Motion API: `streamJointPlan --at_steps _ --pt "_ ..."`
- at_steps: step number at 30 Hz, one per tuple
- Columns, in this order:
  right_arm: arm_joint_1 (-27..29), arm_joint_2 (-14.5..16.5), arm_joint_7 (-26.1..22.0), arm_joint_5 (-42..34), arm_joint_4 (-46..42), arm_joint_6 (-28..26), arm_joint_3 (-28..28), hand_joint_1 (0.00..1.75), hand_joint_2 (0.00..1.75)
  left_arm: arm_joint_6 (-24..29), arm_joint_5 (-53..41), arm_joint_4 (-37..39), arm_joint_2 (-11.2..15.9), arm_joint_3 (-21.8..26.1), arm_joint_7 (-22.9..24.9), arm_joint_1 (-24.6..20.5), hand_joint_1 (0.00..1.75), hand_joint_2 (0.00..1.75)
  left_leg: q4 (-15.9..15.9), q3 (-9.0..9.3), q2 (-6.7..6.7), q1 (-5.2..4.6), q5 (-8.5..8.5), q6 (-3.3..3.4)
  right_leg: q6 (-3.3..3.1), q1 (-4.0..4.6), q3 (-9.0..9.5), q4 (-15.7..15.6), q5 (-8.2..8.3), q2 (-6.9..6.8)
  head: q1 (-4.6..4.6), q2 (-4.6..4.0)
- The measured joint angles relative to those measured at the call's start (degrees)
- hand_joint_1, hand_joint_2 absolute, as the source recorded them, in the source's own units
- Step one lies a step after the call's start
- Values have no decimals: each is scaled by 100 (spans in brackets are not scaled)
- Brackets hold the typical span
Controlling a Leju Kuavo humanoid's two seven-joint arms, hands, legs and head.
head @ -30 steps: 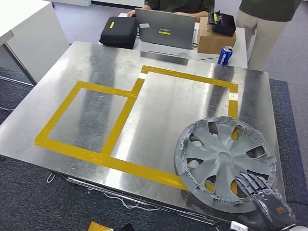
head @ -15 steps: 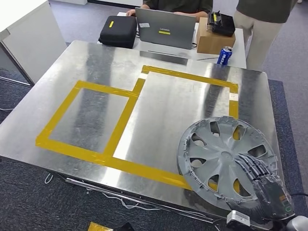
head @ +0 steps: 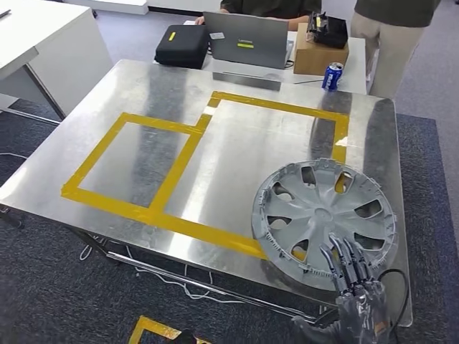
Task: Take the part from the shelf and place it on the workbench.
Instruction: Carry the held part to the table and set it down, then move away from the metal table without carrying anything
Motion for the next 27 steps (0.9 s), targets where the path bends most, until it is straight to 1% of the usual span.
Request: streamJointPlan --at_steps 1,2,3,4,5,6,7,8,9,10,11,12,13,14,15,16,17,18,19,20,21,22,23,24,25,26,27 --pt "2 106 -14 -188 107 -70 164 0 0 7 20 0 1 15 -5 -1 0 0 350 -66 35 1 -182 -10 -7 11 -64 2 54 -73 -3 0" --pt "13 244 -125 -481 256 -105 280 0 0 16 46 0 1 35 -14 -2 0 0 566 -57 54 1 -229 -17 -8 19 -135 6 106 -153 -1 0" --pt "32 399 -276 -806 422 -121 355 0 0 26 72 0 1 55 -25 -2 0 0 598 45 70 1 -161 -20 -1 24 -203 11 151 -236 -2 0" --pt "50 563 -466 -1155 609 -131 392 0 0 39 100 0 1 72 -35 -2 0 0 419 253 108 1 -27 -20 12 26 -259 15 191 -314 -2 0" --pt "64 730 -722 -1484 820 -137 387 0 0 50 126 0 1 91 -47 -5 0 0 81 549 203 1 94 -20 31 29 -300 20 225 -386 -2 0" --pt "75 892 -1031 -1799 1055 -143 345 0 0 62 151 0 -2 108 -59 -13 0 0 -343 892 357 0 161 -17 53 43 -330 31 252 -449 -9 0" --pt "83 1067 -1391 -2125 1337 -148 259 0 0 75 176 0 -6 128 -72 -26 0 0 -725 1170 491 -10 161 8 84 59 -349 46 283 -515 -7 0" --pt "89 1246 -1758 -2397 1647 -154 134 0 0 87 197 0 -9 149 -83 -40 0 0 -992 1342 585 -19 134 38 115 77 -360 60 315 -587 -9 0" --pt "94 1414 -2048 -2593 1950 -157 -15 0 0 98 214 0 -13 172 -90 -49 0 0 -1129 1406 599 -33 115 77 144 85 -367 66 348 -664 -9 0" --pt "94 1570 -2257 -2709 2220 -160 -167 0 0 106 227 0 -13 195 -94 -46 0 0 -1158 1367 533 -46 120 131 176 78 -368 65 383 -743 -5 0" --pt "86 1704 -2393 -2760 2458 -161 -311 0 0 111 239 0 -14 216 -94 -36 0 0 -1156 1313 469 -46 161 176 209 59 -380 76 366 -732 -7 0" --pt "84 1818 -2477 -2808 2663 -161 -437 0 0 116 252 0 -15 236 -93 -28 0 0 -1155 1258 400 -45 214 225 239 40 -411 151 255 -614 -4 0" --pt "85 1919 -2527 -2891 2845 -161 -542 0 0 120 262 0 -16 250 -94 -24 0 0 -1158 1193 332 -42 276 272 264 29 -473 337 50 -429 -2 0" --pt "84 2000 -2565 -2991 3010 -161 -625 0 0 127 272 0 -18 262 -94 -26 0 0 -1158 1120 262 -41 342 305 277 28 -565 634 -228 -205 3 0" --pt "85 2069 -2610 -3107 3165 -162 -693 0 0 139 286 0 -17 275 -95 -29 0 0 -1155 1039 185 -50 409 329 272 40 -665 1011 -511 -40 5 0" --pt "82 2130 -2662 -3221 3309 -162 -757 0 0 154 300 0 -16 291 -95 -29 0 0 -1152 953 107 -63 477 344 255 59 -740 1362 -709 38 6 0" --pt "76 2183 -2726 -3316 3440 -163 -823 0 0 175 314 0 -16 311 -94 -27 0 0 -1148 868 28 -80 546 353 228 79 -750 1578 -785 69 5 0" --pt "68 2233 -2792 -3402 3560 -163 -897 0 0 196 329 0 -15 333 -94 -25 0 0 -1144 784 -54 -94 615 354 193 101 -670 1608 -740 84 4 0" --pt "56 2281 -2854 -3477 3657 -163 -973 0 0 215 346 0 -15 351 -93 -24 0 0 -1141 707 -135 -105 681 349 152 122 -487 1426 -599 106 3 0" --pt "35 2324 -2909 -3545 3745 -163 -1043 0 0 232 367 0 -15 368 -93 -27 0 0 -1138 638 -215 -109 746 339 105 140 -214 1070 -437 182 2 0" --pt "7 2361 -2948 -3598 3823 -161 -1101 0 0 246 391 0 -18 382 -93 -32 0 0 -1133 576 -288 -114 810 321 53 151 88 628 -359 324 2 0" --pt "-21 2396 -2978 -3640 3896 -157 -1145 0 0 258 409 0 -19 396 -92 -40 0 0 -1130 531 -353 -116 874 302 28 154 346 244 -326 461 -3 0" --pt "-44 2423 -3000 -3674 3965 -154 -1177 0 0 270 418 0 -19 411 -89 -48 0 0 -1130 499 -413 -114 935 275 16 156 505 -27 -342 571 4 0" --pt "-60 2447 -3016 -3699 4028 -151 -1201 0 0 279 423 0 -19 427 -81 -53 0 0 -1137 474 -470 -109 997 245 10 164 559 -151 -372 615 13 0" --pt "-73 2470 -3034 -3724 4090 -150 -1224 0 0 287 425 0 -15 444 -70 -50 0 0 -1147 454 -535 -103 1059 207 8 170 538 -162 -339 570 21 0" --pt "-100 2495 -3069 -3771 4164 -152 -1251 0 0 295 432 0 -11 465 -58 -46 0 0 -1143 421 -550 -97 1079 175 -23 169 486 -163 -291 491 35 0" --pt "-142 2529 -3122 -3839 4256 -155 -1288 0 0 300 444 0 -7 484 -42 -42 0 0 -1082 368 -489 -97 997 147 -65 163 435 -163 -229 414 26 0"
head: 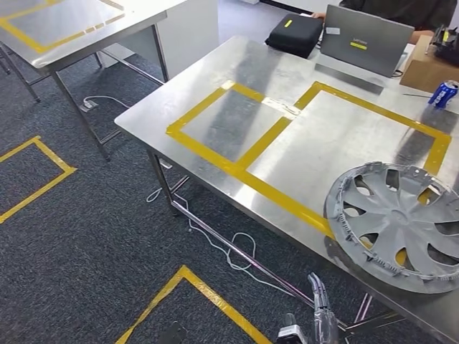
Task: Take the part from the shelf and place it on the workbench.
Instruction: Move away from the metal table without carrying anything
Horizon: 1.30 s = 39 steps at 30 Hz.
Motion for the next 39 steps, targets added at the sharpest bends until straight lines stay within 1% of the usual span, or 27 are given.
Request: streamJointPlan --at_steps 2,4,5,6,7,9,11,12,14,15,16,18,20,21,22,23,25,27,29,30,31,33,34,35,36,37,39 --pt "-87 75 -162 -182 227 -8 -114 0 0 6 34 0 6 27 25 -2 0 0 438 -171 271 1 -499 -43 -72 -22 -133 -20 138 -184 -34 0" --pt "-123 117 -297 -297 422 -10 -231 0 0 7 49 0 7 43 36 -9 0 0 1188 -357 478 27 -1063 -99 -89 -21 -276 -16 259 -376 -58 0" --pt "-143 130 -341 -336 509 -10 -280 0 0 7 51 0 8 52 36 -10 0 0 1495 -395 520 54 -1154 -131 -77 -22 -355 -11 322 -479 -56 0" --pt "-184 149 -387 -408 609 8 -347 0 0 7 61 0 8 63 36 -10 0 0 1664 -364 548 86 -1100 -164 -59 -25 -440 -5 386 -579 -58 0" --pt "-263 176 -456 -544 756 80 -458 0 0 8 80 0 9 79 35 -10 0 0 1653 -240 580 121 -945 -196 -32 -30 -532 4 449 -672 -59 0" --pt "-533 220 -677 -1024 1306 451 -899 0 0 10 141 0 2 120 30 -15 0 0 1118 300 778 182 -680 -264 45 -33 -682 41 550 -816 -64 0" --pt "-857 224 -758 -1581 2138 986 -1576 0 0 15 197 -1 -6 157 24 -39 0 0 323 914 1047 198 -764 -267 134 -23 -783 122 604 -946 -72 0" --pt "-995 219 -627 -1790 2585 1203 -1941 0 0 17 221 -2 -8 176 21 -48 0 0 76 1069 1111 185 -844 -227 171 -20 -809 159 636 -1022 -71 0" --pt "-1192 224 80 -1934 3361 1496 -2533 0 0 21 264 -2 2 232 24 -26 0 0 -44 1035 1014 147 -881 -92 232 -63 -838 202 691 -1127 -40 0" --pt "-1255 238 555 -1893 3681 1605 -2729 0 0 19 271 -2 9 264 28 2 0 0 -21 969 959 134 -836 -37 260 -98 -870 248 629 -1030 -27 0" --pt "-1290 267 1034 -1800 3943 1702 -2848 0 0 15 265 -2 14 291 33 21 0 0 -13 904 902 124 -783 17 283 -125 -918 375 463 -864 -15 0" --pt "-1319 350 1734 -1554 4359 1854 -2953 0 0 -10 232 -2 16 314 36 14 0 0 -11 747 766 94 -648 101 292 -133 -1091 963 -94 -479 17 0" --pt "-1343 442 2061 -1248 4652 1980 -2966 0 0 -48 161 -2 21 317 66 -9 0 0 -7 562 600 45 -502 141 236 -91 -1233 1665 -501 -356 46 0" --pt "-1367 475 2110 -1096 4762 2023 -2953 0 0 -74 111 -2 27 317 97 -8 0 0 -4 472 523 21 -431 148 197 -66 -1210 1818 -526 -341 51 0" --pt "-1395 498 2121 -957 4850 2041 -2928 0 0 -104 62 -2 34 318 136 -5 0 0 -2 387 445 3 -361 150 153 -41 -1091 1768 -440 -327 51 0" --pt "-1422 512 2107 -837 4920 2035 -2892 0 0 -133 25 -2 39 318 172 -3 0 0 0 308 367 -8 -293 146 109 -19 -872 1514 -283 -292 52 0" --pt "-1472 525 2058 -675 5020 2001 -2806 0 0 -160 -24 -2 36 314 215 -10 0 0 4 180 213 -12 -160 119 32 0 -286 665 -96 -17 51 0" --pt "-1504 533 2019 -604 5100 1980 -2734 0 0 -163 -43 -2 32 310 236 -15 0 0 -7 111 84 2 -31 68 29 10 43 114 -94 221 66 0" --pt "-1525 537 2007 -586 5154 1970 -2695 0 0 -163 -48 -2 36 310 245 -8 0 0 -40 77 -36 23 89 -7 32 27 24 42 -43 158 86 0" --pt "-1539 540 2006 -582 5172 1968 -2683 0 0 -163 -48 -2 38 311 247 -4 0 0 -26 47 -14 30 71 -35 4 26 -10 25 9 77 90 0" --pt "-1548 542 2002 -579 5186 1968 -2673 0 0 -163 -48 -2 40 311 251 -1 0 0 56 0 79 31 -61 -61 -37 22 -54 9 75 -9 72 0" --pt "-1552 546 1981 -551 5216 1967 -2649 0 0 -166 -52 -2 44 309 255 -8 0 0 554 -167 378 38 -634 -110 -93 14 -174 -15 216 -201 44 0" --pt "-1548 544 1967 -506 5229 1966 -2632 0 0 -169 -56 -2 44 305 257 -14 0 0 929 -263 477 47 -934 -147 -105 15 -253 -13 283 -295 35 0" --pt "-1544 542 1958 -437 5243 1967 -2603 0 0 -178 -60 -2 45 303 259 -18 0 0 1296 -336 524 63 -1110 -183 -97 15 -339 -8 353 -394 34 0" --pt "-1545 541 1960 -346 5257 1970 -2558 0 0 -200 -61 -2 46 301 270 -19 0 0 1557 -350 546 82 -1133 -217 -84 15 -430 -2 422 -496 33 0" --pt "-1549 540 1979 -254 5271 1974 -2501 0 0 -235 -62 -2 49 299 290 -17 0 0 1657 -282 562 104 -1027 -248 -66 14 -531 6 488 -593 33 0" --pt "-1559 539 2049 -117 5297 1982 -2386 0 0 -329 -61 -2 50 299 341 -16 0 0 1275 156 682 150 -708 -312 -13 12 -707 40 599 -769 32 0"
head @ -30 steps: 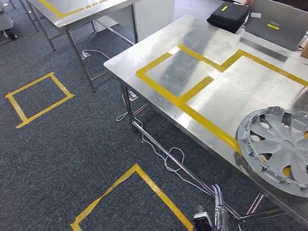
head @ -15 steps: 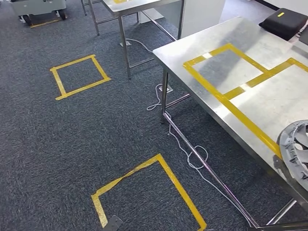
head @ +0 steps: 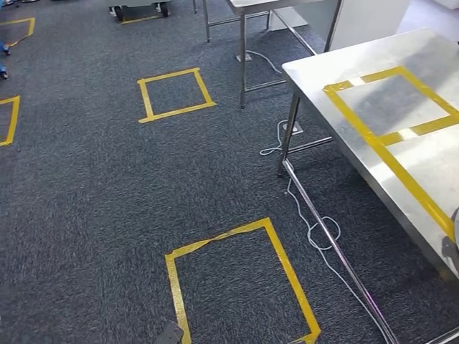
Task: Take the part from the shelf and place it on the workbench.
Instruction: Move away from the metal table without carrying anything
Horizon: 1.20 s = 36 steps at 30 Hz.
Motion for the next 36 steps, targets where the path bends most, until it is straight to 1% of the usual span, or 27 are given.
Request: streamJointPlan --at_steps 1,2,3,4,5,6,7,9,10,11,12,13,14,15,17,19,21,23,25,27,28,29,30,31,32,34,36 --pt "1 -2 31 36 8 0 46 0 0 -39 1 -1 -5 -1 15 -5 0 0 -405 328 147 17 45 -33 30 7 -72 30 36 -70 -4 0" --pt "4 -4 48 61 15 -1 85 0 0 -64 2 -1 -14 -2 21 -13 0 0 -821 621 277 9 -6 -15 63 13 -129 64 64 -138 -3 0" --pt "5 -6 53 77 22 -3 119 0 0 -78 2 -2 -23 -3 20 -21 0 0 -1129 813 380 -8 -89 30 100 17 -165 95 92 -200 -4 0" --pt "6 -4 52 91 29 -5 148 0 0 -82 3 -2 -29 -3 18 -22 0 0 -1312 900 407 -40 -163 101 134 8 -188 109 122 -265 -2 0" --pt "3 0 49 103 35 -5 177 0 0 -82 5 -2 -31 -2 16 -14 0 0 -1373 890 358 -73 -180 202 173 -14 -191 113 157 -332 1 0" --pt "-1 8 49 111 40 -7 204 0 0 -83 7 -2 -29 0 15 2 0 0 -1371 855 305 -86 -147 277 216 -45 -204 125 161 -318 1 0" --pt "-1 15 48 118 42 -8 229 0 0 -92 9 -2 -27 2 10 15 0 0 -1372 824 247 -94 -109 345 250 -75 -236 192 93 -212 3 0" --pt "12 27 36 125 48 -14 263 0 0 -126 8 -2 -31 4 -18 12 0 0 -1374 747 118 -99 -19 455 297 -104 -429 692 -282 161 8 0" --pt "24 31 22 128 51 -17 271 0 0 -150 6 -2 -35 3 -43 3 0 0 -1372 697 44 -110 23 485 298 -100 -572 1100 -527 314 9 0" --pt "39 35 2 128 56 -19 278 0 0 -168 4 -2 -39 1 -68 -2 0 0 -1370 646 -40 -124 66 502 291 -90 -705 1492 -721 393 9 0" --pt "53 38 -19 129 59 -21 287 0 0 -185 2 -2 -42 0 -86 1 0 0 -1367 600 -122 -139 104 509 276 -78 -774 1739 -818 427 7 0" --pt "64 39 -38 129 62 -23 294 0 0 -196 2 -2 -43 -1 -99 7 0 0 -1363 561 -210 -150 135 509 251 -66 -736 1759 -798 442 5 0" --pt "71 40 -54 130 64 -26 300 0 0 -202 2 -2 -44 -1 -103 13 0 0 -1359 536 -296 -157 157 504 223 -56 -583 1540 -669 466 5 0" --pt "75 42 -68 130 66 -29 305 0 0 -206 2 -2 -48 -1 -103 14 0 0 -1354 525 -377 -159 170 499 192 -51 -347 1142 -474 534 5 0" --pt "84 49 -98 129 85 -31 313 0 0 -207 2 -2 -55 -3 -102 3 0 0 -1333 483 -517 -149 192 469 150 -71 62 446 -215 840 -8 1" --pt "94 60 -142 126 108 -28 328 0 0 -208 -4 -2 -59 -5 -102 -9 0 0 -1313 408 -636 -113 230 409 137 -75 173 236 -186 998 -12 1" --pt "94 71 -191 124 116 -27 341 0 0 -218 -8 -2 -59 -8 -105 -10 0 0 -1311 343 -721 -88 255 342 121 -65 189 138 -190 848 -2 0" --pt "90 85 -239 126 118 -26 348 0 0 -226 -4 -2 -56 -9 -119 -15 0 0 -1123 208 -523 -112 128 285 78 -81 247 -30 -209 695 -31 0" --pt "102 97 -275 129 118 -25 351 0 0 -224 -3 -2 -54 -11 -142 -26 0 0 -485 -137 -225 -129 -155 230 35 -85 291 -119 -245 547 -63 0" --pt "132 99 -298 129 120 -26 352 0 0 -219 -3 -2 -53 -14 -156 -24 0 0 195 -507 -133 -118 -314 194 21 -79 346 -126 -299 370 -66 0" --pt "143 99 -314 130 121 -27 352 0 0 -215 -3 -2 -52 -14 -157 -20 0 0 295 -570 -118 -115 -258 190 23 -76 394 -126 -332 279 -67 0" --pt "147 99 -330 130 121 -28 352 0 0 -212 -3 -2 -51 -14 -156 -15 0 0 177 -520 -102 -115 -106 196 29 -74 456 -126 -369 195 -66 0" --pt "147 101 -347 130 122 -28 352 0 0 -207 -4 -2 -51 -14 -156 -13 0 0 -143 -359 -54 -121 118 213 38 -74 527 -127 -413 116 -67 0" --pt "148 104 -359 130 123 -29 353 0 0 -201 -4 -2 -52 -14 -155 -12 0 0 -541 -145 79 -141 310 239 55 -71 595 -130 -464 45 -66 0" --pt "149 108 -367 130 125 -31 353 0 0 -196 -4 -2 -54 -14 -155 -17 0 0 -923 64 218 -174 406 276 83 -58 654 -130 -524 -19 -68 0" --pt "149 116 -380 129 131 -32 354 0 0 -186 -4 -2 -58 -15 -152 -27 0 0 -1325 286 396 -228 359 380 160 -30 770 -142 -616 -144 -64 0" --pt "140 120 -402 128 133 -34 355 0 0 -180 -4 -2 -60 -14 -150 -12 0 0 -1381 337 265 -223 255 474 247 -28 879 -134 -663 -211 -52 1"
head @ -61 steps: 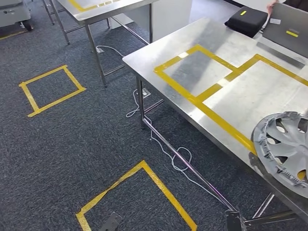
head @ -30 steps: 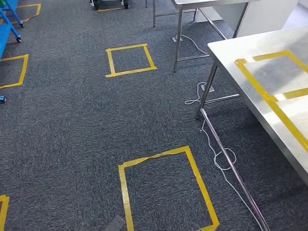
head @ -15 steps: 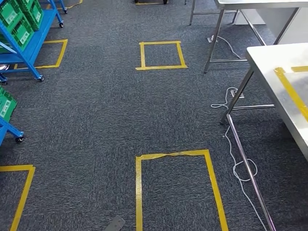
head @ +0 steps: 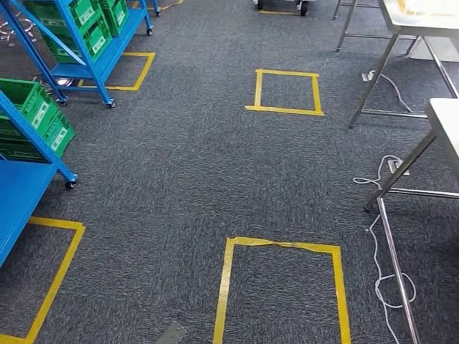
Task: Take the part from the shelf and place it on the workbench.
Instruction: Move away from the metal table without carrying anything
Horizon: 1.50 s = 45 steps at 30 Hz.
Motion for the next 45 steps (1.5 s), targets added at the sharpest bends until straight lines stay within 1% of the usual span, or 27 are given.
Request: streamJointPlan --at_steps 2,4,6,8,9,10,12,13,14,15,17,19,21,23,24,25,28,29,31,33,35,37,38,39,42,44,45 --pt "-8 7 -33 1 3 -10 3 0 0 11 0 0 -6 2 1 25 0 0 -14 115 -151 26 -66 72 55 -35 -75 279 -32 219 15 -1" --pt "-8 15 -61 0 11 -22 4 0 0 25 -1 0 -10 1 0 26 0 0 -15 265 -286 44 -169 128 76 -65 -552 1062 -131 526 32 -1" --pt "13 19 -69 -2 18 -29 5 0 0 32 -1 0 -10 0 -1 22 0 0 -15 446 -458 54 -321 140 97 -71 -1182 1816 -465 622 45 -1" --pt "39 19 -66 -4 23 -31 5 0 0 33 -1 0 -11 1 -1 25 0 0 -15 702 -660 76 -512 118 121 -76 -1555 1899 -805 637 51 -1" --pt "47 19 -65 -4 26 -31 5 0 0 33 0 0 -11 1 -1 26 0 0 -16 850 -759 97 -622 97 142 -86 -1631 1698 -780 658 53 -1" --pt "56 19 -65 -4 32 -32 5 0 0 33 0 0 -11 1 -1 29 0 0 -19 981 -846 116 -741 68 180 -109 -1664 1397 -507 721 57 -1" --pt "68 31 -66 -5 66 -34 5 0 0 34 1 1 -10 1 -1 29 0 0 -2 1196 -998 143 -990 6 213 -165 -1691 750 455 884 113 -3" --pt "59 37 -67 -7 84 -36 5 0 0 35 1 2 -11 1 -1 29 0 0 -28 1278 -1057 155 -1084 -31 189 -171 -1690 575 829 939 127 -3" --pt "43 44 -75 -7 97 -42 5 0 0 37 1 2 -9 0 -1 26 0 0 -29 1332 -1097 168 -1110 -68 130 -163 -1678 492 1004 935 143 -4" --pt "20 46 -86 -5 98 -53 5 0 0 39 -1 2 -9 -1 -2 23 0 0 7 1322 -1115 183 -1065 -103 62 -140 -1630 521 981 894 126 -3" --pt "21 55 -127 -2 101 -82 5 0 0 40 -2 2 -1 -4 -9 16 0 0 552 1008 -877 190 -755 -164 -42 -132 -1496 484 880 803 87 -1" --pt "44 62 -169 -4 110 -109 5 0 0 40 -3 2 1 -4 -15 13 0 0 1423 337 -515 158 -625 -199 -96 -114 -1269 410 719 697 54 1" --pt "51 67 -218 -13 123 -134 5 0 0 39 -13 2 2 -4 -15 19 0 0 1901 -318 -381 129 -1036 -193 -131 -83 -968 321 514 574 48 1" --pt "47 70 -274 -26 132 -163 5 0 0 33 -38 2 2 -4 -14 29 0 0 1864 -728 -375 110 -1543 -150 -159 -53 -598 239 289 468 42 1" --pt "44 70 -303 -34 134 -181 5 0 0 28 -51 3 2 -4 -14 35 0 0 1694 -839 -359 94 -1569 -109 -163 -37 -390 198 162 409 35 1" --pt "44 72 -332 -46 139 -199 5 0 0 21 -62 4 1 -4 -14 39 0 0 1440 -900 -293 65 -1330 -50 -159 -24 -186 154 35 343 29 1" --pt "31 91 -423 -83 200 -255 4 0 0 10 -80 10 -3 -7 -23 44 0 0 469 -948 131 -89 326 98 -122 50 261 109 -341 172 37 -2" --pt "20 99 -457 -92 220 -272 4 0 0 9 -86 11 -6 -9 -24 41 0 0 326 -949 184 -120 636 100 -113 74 356 97 -455 118 58 -3" --pt "-1 110 -553 -101 236 -309 2 0 0 9 -91 11 -13 -16 -9 29 0 0 344 -917 38 -93 674 96 -90 80 528 57 -638 5 86 -2" --pt "-23 120 -702 -123 284 -368 2 0 0 10 -95 11 -13 -26 26 11 0 0 358 -870 -141 -70 594 152 -56 64 514 282 -848 183 89 -2" --pt "-57 125 -893 -197 416 -462 2 0 0 11 -115 11 -13 -38 65 -3 0 0 354 -817 -299 -62 524 203 -31 46 111 1008 -1175 501 98 -2" --pt "-69 131 -1045 -299 567 -544 -3 0 0 15 -168 11 -11 -50 98 -5 0 0 354 -772 -496 -53 464 208 -17 29 -454 1744 -1319 609 99 -3" --pt "-65 137 -1083 -346 621 -565 -8 0 0 21 -199 11 -10 -58 112 -5 0 0 355 -746 -603 -46 440 193 -15 22 -649 1851 -1208 626 99 -3" --pt "-62 145 -1104 -387 659 -576 -14 0 0 29 -230 11 -10 -71 127 -5 0 0 355 -715 -705 -35 421 174 -16 15 -742 1723 -973 650 98 -3" --pt "-63 181 -1106 -474 756 -580 -47 0 0 66 -290 11 -7 -128 158 -16 0 0 373 -643 -968 -3 390 98 -2 -33 -676 777 -165 968 111 -3" --pt "-66 204 -1078 -496 804 -572 -60 0 0 96 -290 11 -2 -146 170 -8 0 0 363 -645 -1078 5 418 29 -40 -41 -654 537 15 1118 115 -2" --pt "-69 210 -1063 -497 815 -568 -61 0 0 108 -282 11 -1 -148 177 2 0 0 344 -651 -1122 10 449 -13 -89 -27 -651 524 50 1075 110 -2"
